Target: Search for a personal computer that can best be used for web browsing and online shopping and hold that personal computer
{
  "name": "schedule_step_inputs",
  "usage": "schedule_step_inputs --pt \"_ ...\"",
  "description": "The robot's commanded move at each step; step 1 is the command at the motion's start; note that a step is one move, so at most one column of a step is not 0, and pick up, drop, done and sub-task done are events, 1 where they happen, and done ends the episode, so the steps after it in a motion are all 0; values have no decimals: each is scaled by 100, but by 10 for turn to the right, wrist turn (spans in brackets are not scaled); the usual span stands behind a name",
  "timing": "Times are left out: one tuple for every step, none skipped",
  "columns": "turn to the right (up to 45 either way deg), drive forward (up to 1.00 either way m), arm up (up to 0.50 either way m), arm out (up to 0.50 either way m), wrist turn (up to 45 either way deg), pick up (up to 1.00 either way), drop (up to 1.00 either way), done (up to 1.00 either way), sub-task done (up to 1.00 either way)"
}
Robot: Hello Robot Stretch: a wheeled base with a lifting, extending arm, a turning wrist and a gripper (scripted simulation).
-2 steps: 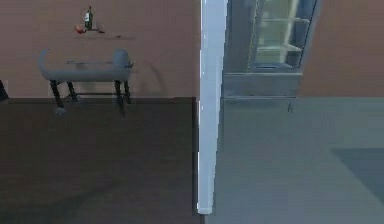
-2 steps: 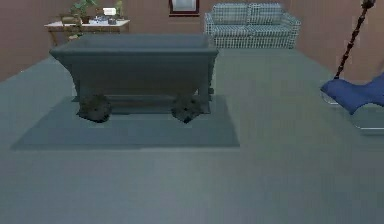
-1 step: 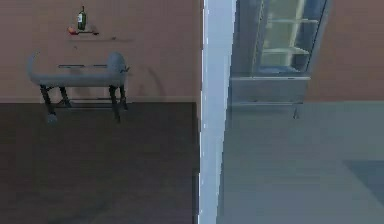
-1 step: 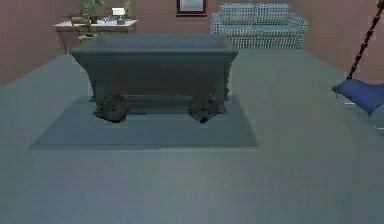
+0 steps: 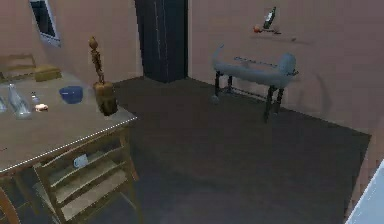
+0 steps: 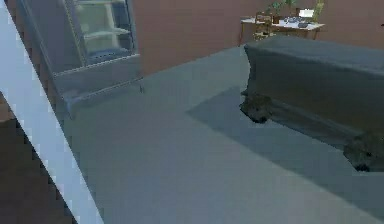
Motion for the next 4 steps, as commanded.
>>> schedule_step_inputs --pt "-450 0 0 0 0 0 0 0 0" --pt "-420 0 0 0 0 0 0 0 0" --pt "0 60 0 0 0 0 0 0 0" --pt "90 0 0 0 0 0 0 0 0"
